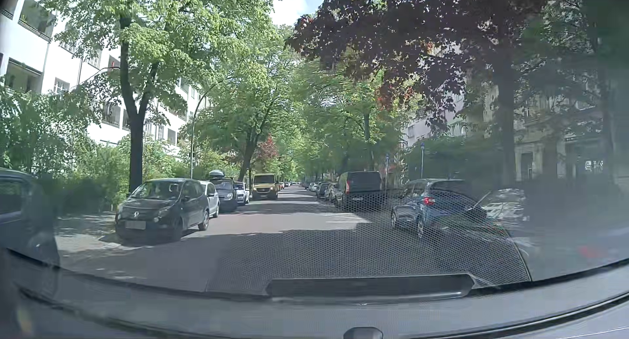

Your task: Follow the waypoints while adhering to traffic rules and regulations

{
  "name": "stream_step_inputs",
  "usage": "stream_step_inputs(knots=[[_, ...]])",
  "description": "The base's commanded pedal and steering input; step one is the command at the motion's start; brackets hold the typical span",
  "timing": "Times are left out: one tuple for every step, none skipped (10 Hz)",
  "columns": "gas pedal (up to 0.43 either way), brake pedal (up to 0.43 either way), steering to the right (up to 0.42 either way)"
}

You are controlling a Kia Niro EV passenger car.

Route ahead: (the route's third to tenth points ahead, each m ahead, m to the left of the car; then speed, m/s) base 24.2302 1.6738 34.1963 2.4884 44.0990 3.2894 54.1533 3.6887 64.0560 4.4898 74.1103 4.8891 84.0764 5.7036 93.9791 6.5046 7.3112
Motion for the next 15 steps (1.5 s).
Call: stream_step_inputs(knots=[[0.441,0.018,-0.024],[0.441,0.018,-0.03],[0.441,0.018,-0.035],[0.441,0.018,-0.039],[0.441,0.018,-0.04],[0.441,0.018,-0.041],[0.441,0.018,-0.042],[0.449,0.018,-0.042],[0.449,0.018,-0.042],[0.449,0.018,-0.041],[0.449,0.018,-0.038],[0.449,0.018,-0.033],[0.449,0.018,-0.03],[0.449,0.018,-0.026],[0.449,0.018,-0.022]])
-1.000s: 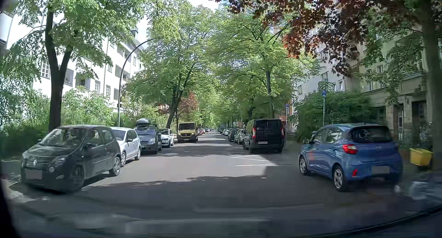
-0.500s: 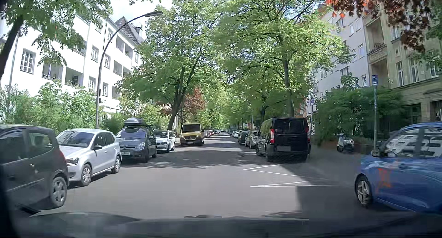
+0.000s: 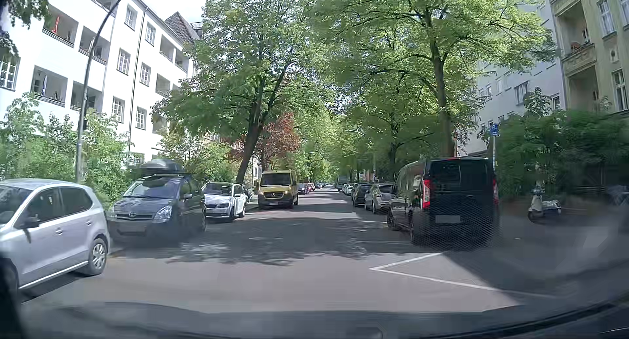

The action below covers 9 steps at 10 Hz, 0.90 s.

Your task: Follow the waypoints while adhering to traffic rules and regulations

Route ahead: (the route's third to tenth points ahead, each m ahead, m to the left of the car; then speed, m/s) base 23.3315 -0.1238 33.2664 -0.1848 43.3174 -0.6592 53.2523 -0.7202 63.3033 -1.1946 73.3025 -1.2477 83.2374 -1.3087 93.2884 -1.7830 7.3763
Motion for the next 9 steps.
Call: stream_step_inputs(knots=[[0.449,0.018,-0.016],[0.449,0.018,-0.011],[0.449,0.018,-0.009],[0.449,0.018,-0.005],[0.449,0.018,-0.001],[0.449,0.018,0.001],[0.449,0.018,0.0],[0.449,0.018,0.0],[0.449,0.018,0.001]])
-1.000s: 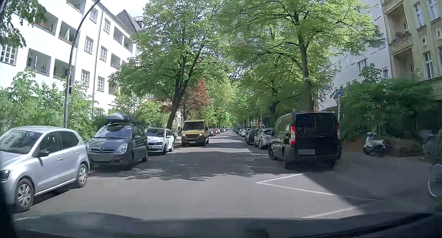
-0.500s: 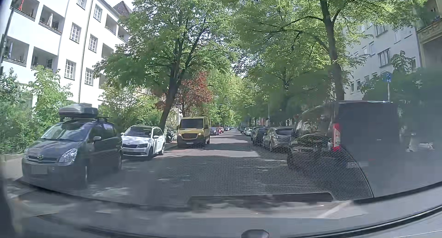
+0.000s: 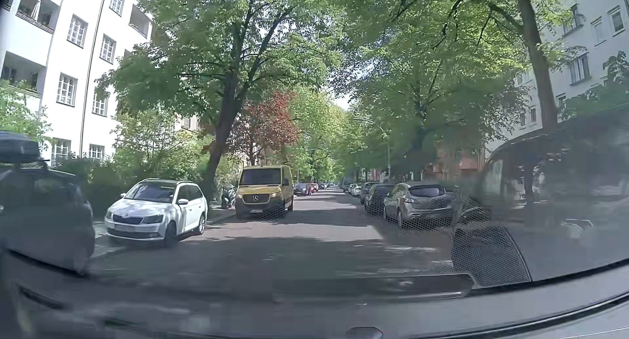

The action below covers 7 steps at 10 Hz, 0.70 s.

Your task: Follow the waypoints while adhering to traffic rules and regulations

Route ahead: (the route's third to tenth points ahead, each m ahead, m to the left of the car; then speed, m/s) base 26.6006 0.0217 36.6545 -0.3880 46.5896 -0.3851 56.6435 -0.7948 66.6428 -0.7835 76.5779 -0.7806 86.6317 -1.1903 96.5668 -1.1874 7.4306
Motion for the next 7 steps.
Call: stream_step_inputs(knots=[[0.449,0.018,0.003],[0.449,0.018,0.004],[0.449,0.018,0.004],[0.449,0.018,0.003],[0.449,0.018,0.004],[0.449,0.018,0.003],[0.449,0.018,0.001]])
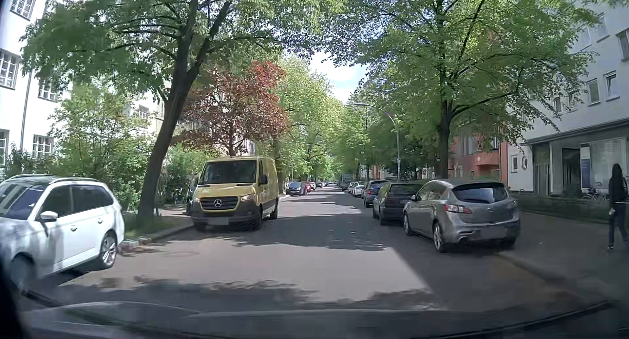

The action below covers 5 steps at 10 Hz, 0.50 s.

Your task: Follow the waypoints while adhering to traffic rules and regulations

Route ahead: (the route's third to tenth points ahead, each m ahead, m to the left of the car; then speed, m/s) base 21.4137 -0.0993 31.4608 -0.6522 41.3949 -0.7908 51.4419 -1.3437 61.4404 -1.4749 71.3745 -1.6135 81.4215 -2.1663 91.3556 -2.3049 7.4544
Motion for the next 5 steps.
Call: stream_step_inputs(knots=[[0.461,0.018,-0.002],[0.461,0.018,-0.006],[0.461,0.018,-0.012],[0.469,0.018,-0.018],[0.469,0.018,-0.017]])
